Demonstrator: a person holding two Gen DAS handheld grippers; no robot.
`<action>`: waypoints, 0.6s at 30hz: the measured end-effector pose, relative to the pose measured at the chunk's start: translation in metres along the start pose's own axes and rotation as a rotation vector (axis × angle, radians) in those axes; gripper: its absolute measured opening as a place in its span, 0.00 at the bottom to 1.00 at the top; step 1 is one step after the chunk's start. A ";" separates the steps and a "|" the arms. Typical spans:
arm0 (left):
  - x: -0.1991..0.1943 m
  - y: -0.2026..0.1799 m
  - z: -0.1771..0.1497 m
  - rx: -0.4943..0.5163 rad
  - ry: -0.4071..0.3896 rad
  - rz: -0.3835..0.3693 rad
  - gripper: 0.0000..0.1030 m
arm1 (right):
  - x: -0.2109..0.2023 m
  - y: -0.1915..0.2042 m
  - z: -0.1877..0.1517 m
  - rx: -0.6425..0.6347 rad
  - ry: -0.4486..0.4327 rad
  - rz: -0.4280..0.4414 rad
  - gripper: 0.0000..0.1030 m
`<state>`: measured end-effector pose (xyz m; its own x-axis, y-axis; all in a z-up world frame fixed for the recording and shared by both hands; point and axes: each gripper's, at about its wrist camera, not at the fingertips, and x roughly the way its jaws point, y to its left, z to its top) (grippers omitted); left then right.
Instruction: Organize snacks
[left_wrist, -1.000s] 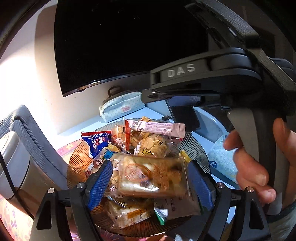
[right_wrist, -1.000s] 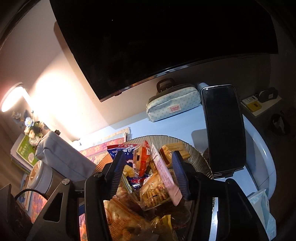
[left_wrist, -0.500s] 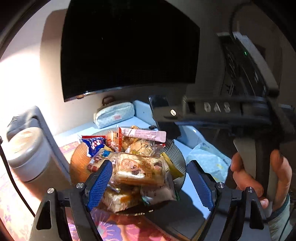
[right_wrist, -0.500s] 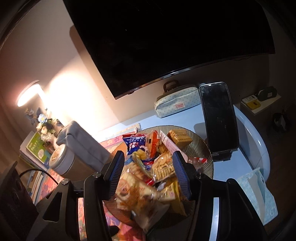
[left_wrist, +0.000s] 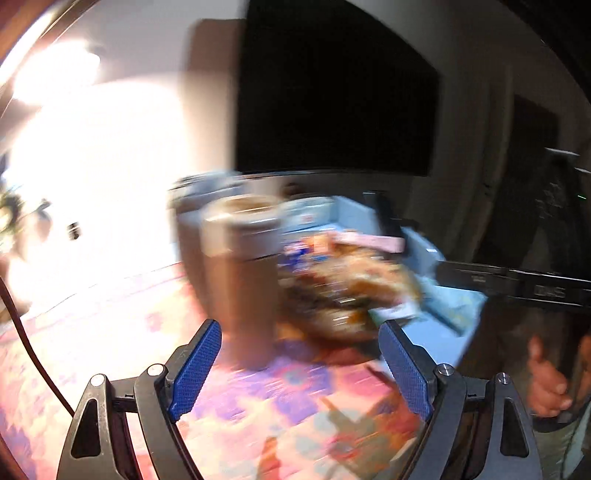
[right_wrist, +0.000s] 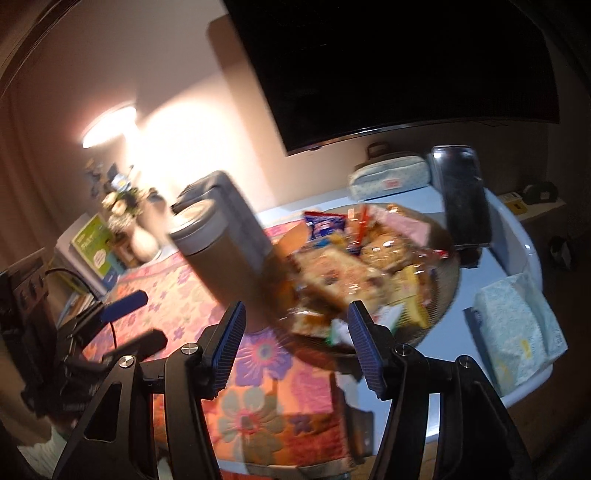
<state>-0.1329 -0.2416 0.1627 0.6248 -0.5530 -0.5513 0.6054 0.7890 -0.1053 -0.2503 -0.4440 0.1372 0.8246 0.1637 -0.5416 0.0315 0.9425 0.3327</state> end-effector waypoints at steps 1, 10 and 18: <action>-0.005 0.015 -0.005 -0.021 0.002 0.048 0.83 | 0.005 0.012 -0.002 -0.024 0.014 0.023 0.55; -0.034 0.153 -0.050 -0.244 0.055 0.317 0.83 | 0.078 0.124 -0.024 -0.245 0.146 0.140 0.56; -0.026 0.239 -0.091 -0.324 0.123 0.499 0.83 | 0.185 0.205 -0.032 -0.339 0.245 0.170 0.56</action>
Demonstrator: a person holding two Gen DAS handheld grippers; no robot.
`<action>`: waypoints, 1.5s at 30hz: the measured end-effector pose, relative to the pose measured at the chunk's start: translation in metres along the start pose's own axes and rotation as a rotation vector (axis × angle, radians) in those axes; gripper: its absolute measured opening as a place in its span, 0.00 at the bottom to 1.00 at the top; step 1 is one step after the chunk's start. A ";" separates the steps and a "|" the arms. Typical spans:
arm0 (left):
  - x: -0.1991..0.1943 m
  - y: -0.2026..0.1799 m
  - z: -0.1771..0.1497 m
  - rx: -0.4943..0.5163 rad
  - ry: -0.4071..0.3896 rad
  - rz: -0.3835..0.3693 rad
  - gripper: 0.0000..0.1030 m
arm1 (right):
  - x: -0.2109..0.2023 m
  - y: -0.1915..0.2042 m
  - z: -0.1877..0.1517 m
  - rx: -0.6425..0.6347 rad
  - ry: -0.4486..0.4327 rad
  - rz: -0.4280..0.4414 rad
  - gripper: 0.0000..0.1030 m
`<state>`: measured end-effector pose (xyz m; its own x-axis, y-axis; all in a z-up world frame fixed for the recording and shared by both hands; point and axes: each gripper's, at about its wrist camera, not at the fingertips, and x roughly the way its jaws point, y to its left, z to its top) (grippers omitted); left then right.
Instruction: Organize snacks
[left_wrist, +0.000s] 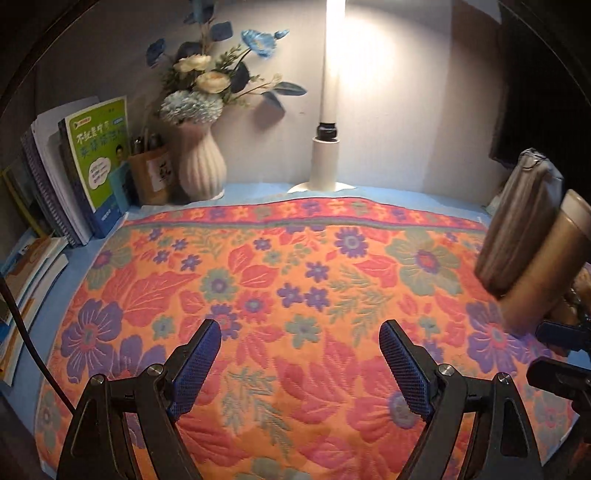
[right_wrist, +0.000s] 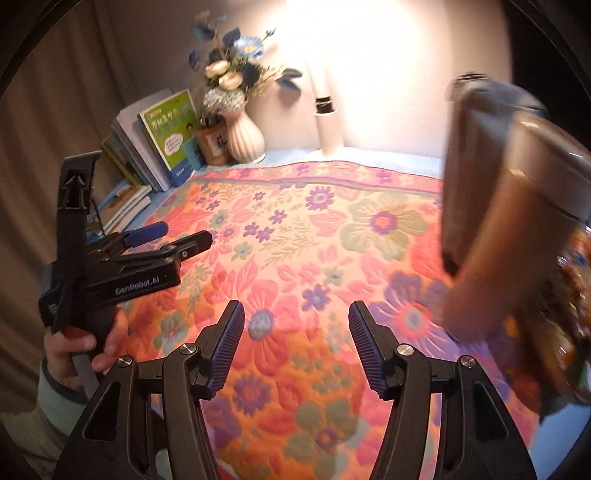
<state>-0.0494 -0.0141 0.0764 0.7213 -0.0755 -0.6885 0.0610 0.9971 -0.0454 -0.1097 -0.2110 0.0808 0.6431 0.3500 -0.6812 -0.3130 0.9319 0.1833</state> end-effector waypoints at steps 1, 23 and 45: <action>0.007 0.005 -0.002 -0.001 0.002 0.013 0.83 | 0.013 0.003 0.005 -0.006 -0.003 -0.011 0.56; 0.071 0.047 0.002 -0.174 -0.047 0.018 0.95 | 0.117 -0.005 0.027 -0.009 -0.072 -0.224 0.75; 0.068 0.056 0.001 -0.218 -0.054 -0.005 1.00 | 0.122 -0.012 0.027 0.026 -0.025 -0.215 0.75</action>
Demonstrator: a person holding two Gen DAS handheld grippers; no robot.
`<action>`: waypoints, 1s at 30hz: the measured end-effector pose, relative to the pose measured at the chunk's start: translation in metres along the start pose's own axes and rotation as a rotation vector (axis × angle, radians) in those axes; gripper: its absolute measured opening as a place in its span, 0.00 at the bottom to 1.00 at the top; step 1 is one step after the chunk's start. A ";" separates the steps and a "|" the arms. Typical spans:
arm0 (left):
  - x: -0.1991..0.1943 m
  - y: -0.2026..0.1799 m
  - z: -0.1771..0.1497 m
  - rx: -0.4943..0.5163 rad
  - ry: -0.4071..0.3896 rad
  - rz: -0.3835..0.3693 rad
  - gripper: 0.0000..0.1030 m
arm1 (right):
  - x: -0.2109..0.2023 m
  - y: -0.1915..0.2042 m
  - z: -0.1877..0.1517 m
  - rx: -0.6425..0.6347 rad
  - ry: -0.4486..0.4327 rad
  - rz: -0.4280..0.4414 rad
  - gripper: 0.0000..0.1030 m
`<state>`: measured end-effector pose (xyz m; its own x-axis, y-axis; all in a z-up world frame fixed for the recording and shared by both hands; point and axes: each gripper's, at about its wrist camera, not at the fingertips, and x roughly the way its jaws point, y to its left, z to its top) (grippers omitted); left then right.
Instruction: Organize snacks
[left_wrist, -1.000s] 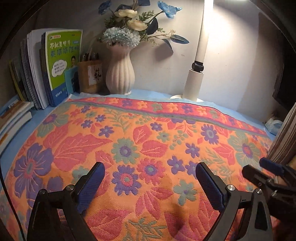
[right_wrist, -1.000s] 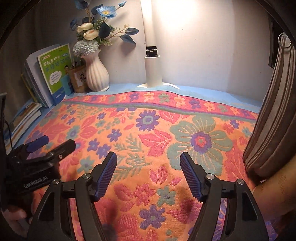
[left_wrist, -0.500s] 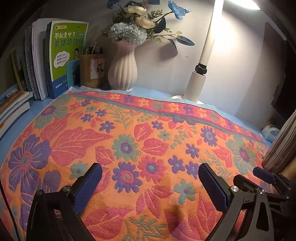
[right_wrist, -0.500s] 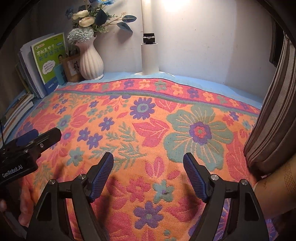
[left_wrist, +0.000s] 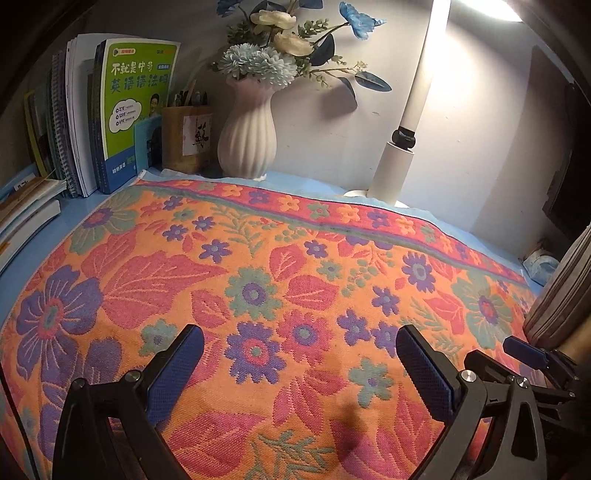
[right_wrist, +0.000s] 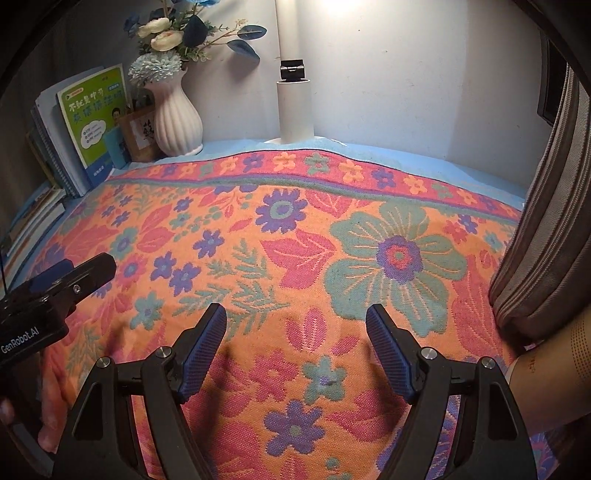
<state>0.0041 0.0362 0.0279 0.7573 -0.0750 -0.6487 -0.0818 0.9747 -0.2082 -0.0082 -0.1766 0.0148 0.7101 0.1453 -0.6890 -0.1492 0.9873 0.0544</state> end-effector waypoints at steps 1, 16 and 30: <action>0.000 0.000 0.000 0.000 0.001 0.002 1.00 | 0.000 0.000 0.000 -0.001 0.001 -0.002 0.75; 0.002 0.000 -0.001 0.002 0.011 0.015 1.00 | 0.003 -0.001 0.000 0.003 0.016 -0.004 0.76; 0.004 -0.001 -0.001 0.015 0.019 0.015 1.00 | 0.005 0.000 0.000 -0.002 0.025 -0.001 0.76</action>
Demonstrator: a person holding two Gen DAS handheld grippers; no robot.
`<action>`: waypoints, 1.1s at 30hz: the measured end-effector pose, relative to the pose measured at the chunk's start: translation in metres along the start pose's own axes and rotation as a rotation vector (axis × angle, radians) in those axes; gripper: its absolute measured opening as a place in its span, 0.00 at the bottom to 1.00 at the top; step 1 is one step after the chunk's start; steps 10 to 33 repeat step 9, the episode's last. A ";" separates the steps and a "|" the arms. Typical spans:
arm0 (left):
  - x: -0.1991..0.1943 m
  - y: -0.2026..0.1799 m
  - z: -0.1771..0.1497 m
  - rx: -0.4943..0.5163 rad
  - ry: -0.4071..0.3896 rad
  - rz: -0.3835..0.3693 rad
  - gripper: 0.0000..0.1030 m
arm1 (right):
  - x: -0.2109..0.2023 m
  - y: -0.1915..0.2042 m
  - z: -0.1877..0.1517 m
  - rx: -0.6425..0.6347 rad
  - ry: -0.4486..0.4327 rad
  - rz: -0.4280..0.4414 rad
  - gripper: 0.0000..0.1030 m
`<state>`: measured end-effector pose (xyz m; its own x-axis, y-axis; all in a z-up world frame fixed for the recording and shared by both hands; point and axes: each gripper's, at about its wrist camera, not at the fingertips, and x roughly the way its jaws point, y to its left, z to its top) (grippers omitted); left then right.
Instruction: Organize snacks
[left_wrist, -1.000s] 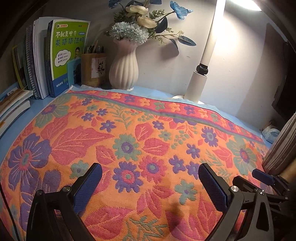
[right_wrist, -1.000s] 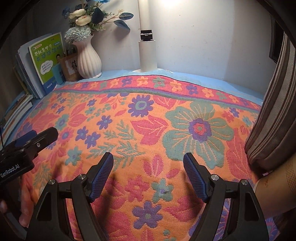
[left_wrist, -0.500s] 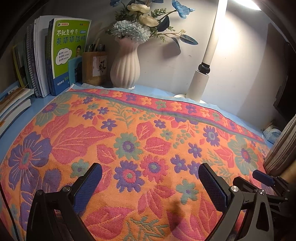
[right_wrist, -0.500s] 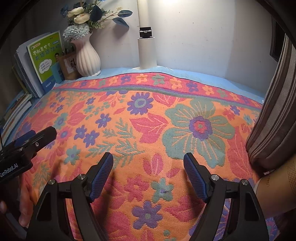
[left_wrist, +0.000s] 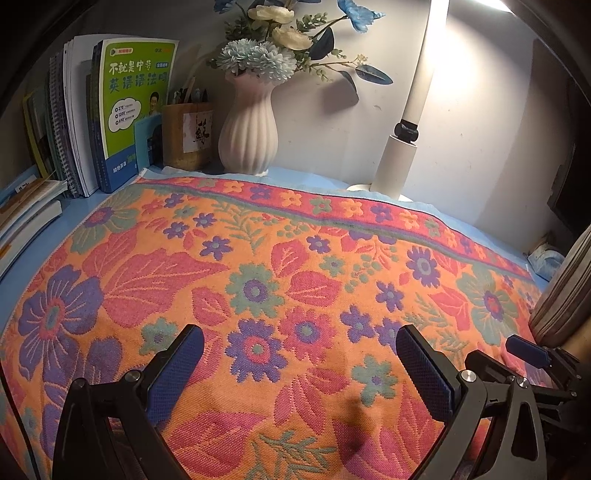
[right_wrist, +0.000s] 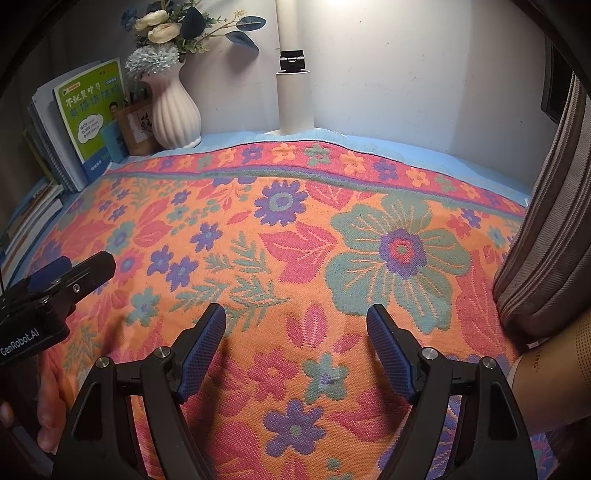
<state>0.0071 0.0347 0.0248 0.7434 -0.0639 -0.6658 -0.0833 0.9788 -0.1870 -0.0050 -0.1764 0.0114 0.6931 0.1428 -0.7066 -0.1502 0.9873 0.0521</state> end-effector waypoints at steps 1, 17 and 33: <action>0.000 0.000 0.000 0.000 0.001 -0.003 1.00 | 0.000 0.000 0.000 0.000 0.000 0.000 0.76; -0.003 0.003 0.001 -0.013 -0.022 -0.019 1.00 | 0.000 0.000 0.000 0.001 0.001 0.000 0.76; -0.003 0.003 0.001 -0.013 -0.022 -0.019 1.00 | 0.000 0.000 0.000 0.001 0.001 0.000 0.76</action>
